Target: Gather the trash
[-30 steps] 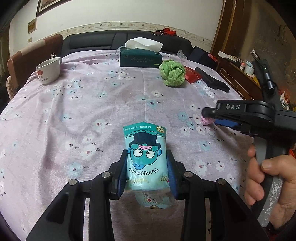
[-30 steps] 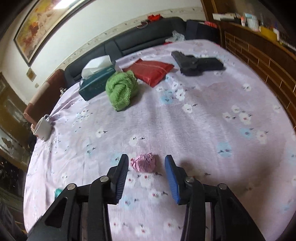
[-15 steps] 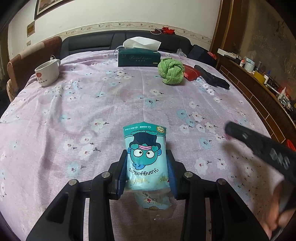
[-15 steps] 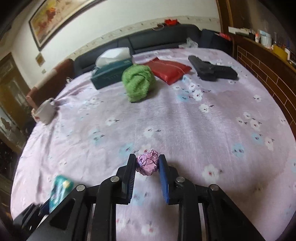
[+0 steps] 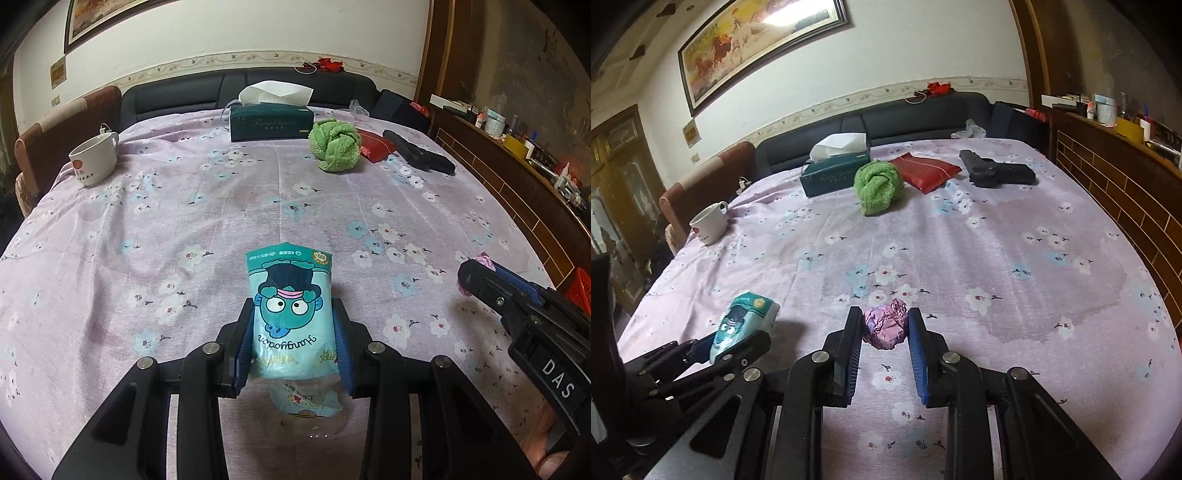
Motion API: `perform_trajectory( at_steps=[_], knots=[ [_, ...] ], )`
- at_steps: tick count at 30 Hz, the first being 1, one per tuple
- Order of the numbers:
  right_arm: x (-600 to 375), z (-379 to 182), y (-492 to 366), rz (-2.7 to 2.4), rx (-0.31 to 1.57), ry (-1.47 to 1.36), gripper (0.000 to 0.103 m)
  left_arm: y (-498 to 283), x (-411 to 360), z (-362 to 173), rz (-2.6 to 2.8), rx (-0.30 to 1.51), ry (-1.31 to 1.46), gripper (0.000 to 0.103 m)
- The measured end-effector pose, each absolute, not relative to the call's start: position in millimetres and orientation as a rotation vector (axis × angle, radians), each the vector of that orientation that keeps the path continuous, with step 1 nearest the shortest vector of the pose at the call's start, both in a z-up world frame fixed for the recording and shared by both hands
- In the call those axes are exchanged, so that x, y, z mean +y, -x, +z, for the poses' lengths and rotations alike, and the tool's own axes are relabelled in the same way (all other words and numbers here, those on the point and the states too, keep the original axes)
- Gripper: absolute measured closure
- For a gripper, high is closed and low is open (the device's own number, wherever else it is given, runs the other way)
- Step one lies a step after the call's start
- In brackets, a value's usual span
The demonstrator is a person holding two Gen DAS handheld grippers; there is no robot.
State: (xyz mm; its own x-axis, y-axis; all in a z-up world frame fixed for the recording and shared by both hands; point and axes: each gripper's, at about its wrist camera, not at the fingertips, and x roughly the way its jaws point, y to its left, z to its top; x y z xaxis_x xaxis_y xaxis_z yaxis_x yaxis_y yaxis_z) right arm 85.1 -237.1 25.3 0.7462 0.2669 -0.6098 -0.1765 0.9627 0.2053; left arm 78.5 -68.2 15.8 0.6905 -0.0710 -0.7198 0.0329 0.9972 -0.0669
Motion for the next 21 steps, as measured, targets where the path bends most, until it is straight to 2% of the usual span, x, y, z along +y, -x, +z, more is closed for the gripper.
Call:
perform_trajectory(
  at_steps=[21],
  knots=[
    [-238.5,23.1,-79.1,0.254,0.673,-0.124,0.077,-71.0,-71.3,20.5,-0.048,0.772,0.026,0.067]
  ],
)
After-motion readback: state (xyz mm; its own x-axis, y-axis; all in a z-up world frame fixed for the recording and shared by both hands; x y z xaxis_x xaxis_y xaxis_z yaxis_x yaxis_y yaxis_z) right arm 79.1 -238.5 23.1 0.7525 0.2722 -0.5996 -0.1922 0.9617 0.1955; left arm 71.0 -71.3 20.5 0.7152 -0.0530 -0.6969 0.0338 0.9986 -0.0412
